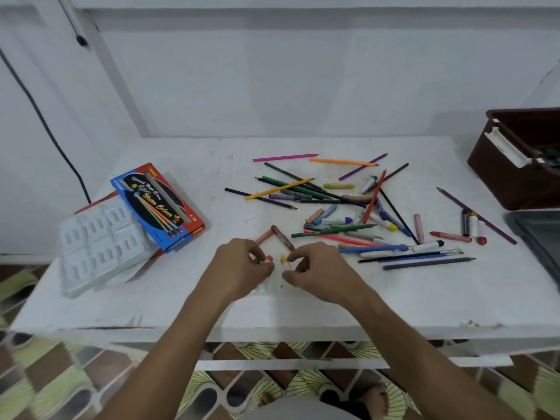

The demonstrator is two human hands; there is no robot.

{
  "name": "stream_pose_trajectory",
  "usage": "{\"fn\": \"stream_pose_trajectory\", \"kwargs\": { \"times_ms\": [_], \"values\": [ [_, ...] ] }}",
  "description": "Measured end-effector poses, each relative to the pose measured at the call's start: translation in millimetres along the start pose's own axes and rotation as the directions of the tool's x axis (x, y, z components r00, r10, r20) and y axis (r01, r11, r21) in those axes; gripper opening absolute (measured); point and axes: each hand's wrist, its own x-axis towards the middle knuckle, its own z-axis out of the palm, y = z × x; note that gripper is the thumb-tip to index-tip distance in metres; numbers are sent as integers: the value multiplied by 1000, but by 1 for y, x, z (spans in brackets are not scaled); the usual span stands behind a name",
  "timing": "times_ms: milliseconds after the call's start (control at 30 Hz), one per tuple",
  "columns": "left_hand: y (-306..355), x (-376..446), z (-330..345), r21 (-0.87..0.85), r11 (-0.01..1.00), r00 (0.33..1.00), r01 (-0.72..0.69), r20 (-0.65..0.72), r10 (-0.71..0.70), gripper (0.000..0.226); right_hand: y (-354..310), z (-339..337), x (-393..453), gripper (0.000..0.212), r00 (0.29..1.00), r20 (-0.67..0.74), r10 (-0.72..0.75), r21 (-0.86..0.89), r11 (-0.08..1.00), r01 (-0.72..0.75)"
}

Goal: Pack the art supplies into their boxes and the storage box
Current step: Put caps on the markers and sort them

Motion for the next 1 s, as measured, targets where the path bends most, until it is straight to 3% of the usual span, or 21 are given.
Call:
{"fn": "stream_pose_trajectory", "kwargs": {
  "times_ms": [333, 567, 833, 1000],
  "values": [
    [-4, 2, 14, 78, 995, 995, -65, -71, 71, 18, 0, 19, 3, 33, 995, -85, -55, -18, 998, 54],
    [-13, -2, 13, 111, 985, 984, -132, -105, 143, 21, 6, 16, 1, 35, 992, -20, -124, -43, 991, 123],
    [-27, 3, 7, 113, 971, 977, -212, 1, 213, 37, 11, 16, 6, 40, 993, 37, -115, -51, 992, 117],
    [-27, 6, 14, 102, 975, 979, -198, -25, 201, 45, 11, 20, 4, 40, 990, 5, -143, -91, 986, 143]
  ]
}}
